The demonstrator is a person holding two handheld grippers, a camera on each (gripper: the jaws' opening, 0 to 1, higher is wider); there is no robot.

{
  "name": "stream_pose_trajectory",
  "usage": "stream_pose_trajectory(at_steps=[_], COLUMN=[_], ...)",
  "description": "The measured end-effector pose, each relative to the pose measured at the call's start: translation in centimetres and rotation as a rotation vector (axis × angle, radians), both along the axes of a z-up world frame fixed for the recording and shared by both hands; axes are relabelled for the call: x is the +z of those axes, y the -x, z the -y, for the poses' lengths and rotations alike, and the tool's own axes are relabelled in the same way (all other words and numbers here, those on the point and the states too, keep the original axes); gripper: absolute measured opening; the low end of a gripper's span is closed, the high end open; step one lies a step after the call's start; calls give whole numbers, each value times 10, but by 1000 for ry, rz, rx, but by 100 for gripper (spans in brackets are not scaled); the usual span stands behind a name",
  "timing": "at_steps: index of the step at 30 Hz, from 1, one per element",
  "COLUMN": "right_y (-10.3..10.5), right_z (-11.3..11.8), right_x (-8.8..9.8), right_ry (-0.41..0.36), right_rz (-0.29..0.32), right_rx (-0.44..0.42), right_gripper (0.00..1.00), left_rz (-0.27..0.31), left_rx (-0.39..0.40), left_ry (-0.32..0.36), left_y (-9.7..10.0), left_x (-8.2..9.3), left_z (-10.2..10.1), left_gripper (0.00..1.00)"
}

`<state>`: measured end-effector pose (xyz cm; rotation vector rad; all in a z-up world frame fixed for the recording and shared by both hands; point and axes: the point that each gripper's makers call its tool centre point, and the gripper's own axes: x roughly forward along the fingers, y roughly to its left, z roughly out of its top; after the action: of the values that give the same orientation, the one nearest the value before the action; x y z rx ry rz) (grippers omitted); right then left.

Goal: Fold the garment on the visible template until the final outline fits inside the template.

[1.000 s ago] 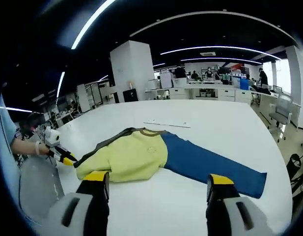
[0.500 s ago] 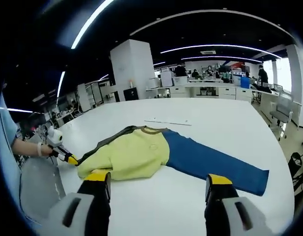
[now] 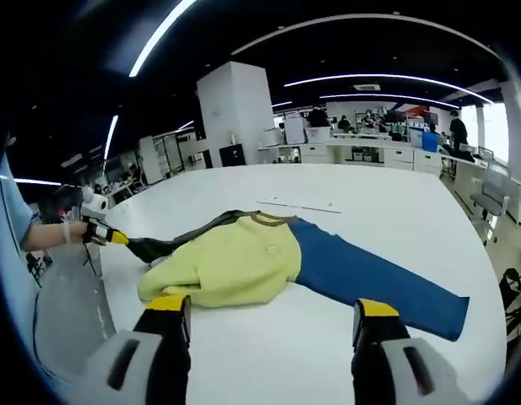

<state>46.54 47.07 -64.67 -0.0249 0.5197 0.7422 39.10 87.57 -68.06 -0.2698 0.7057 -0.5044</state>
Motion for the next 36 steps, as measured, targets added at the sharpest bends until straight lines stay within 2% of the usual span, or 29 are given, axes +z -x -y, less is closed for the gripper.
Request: stream_pose_trajectory(at_steps=[3, 7, 9, 13, 18, 22, 27, 31, 36], right_y=[1, 1, 1, 2, 2, 1, -2, -4, -8], right_z=[-3, -6, -7, -9, -14, -25, -38, -47, -48], right_x=[1, 4, 5, 8, 9, 10, 13, 16, 11], right_ry=[5, 11, 16, 45, 67, 76, 23, -49, -49], right_rz=[0, 5, 6, 15, 22, 27, 18, 2, -7], right_rx=[7, 12, 12, 22, 38, 61, 70, 58, 45], right_gripper=[79, 79, 79, 79, 79, 80, 85, 87, 86], left_rz=[-6, 1, -13, -24, -52, -63, -67, -108, -124], left_rx=[4, 17, 57, 115, 107, 120, 138, 157, 181], left_ry=[-20, -34, 3, 16, -50, -68, -96, -110, -133], left_y=[-6, -17, -21, -28, -34, -47, -62, -71, -82], left_x=[10, 14, 14, 11, 8, 8, 3, -11, -17], left_z=[-9, -28, -37, -57, -75, -94, -114, -130, -152], left_gripper=[0, 0, 0, 0, 0, 0, 0, 0, 0])
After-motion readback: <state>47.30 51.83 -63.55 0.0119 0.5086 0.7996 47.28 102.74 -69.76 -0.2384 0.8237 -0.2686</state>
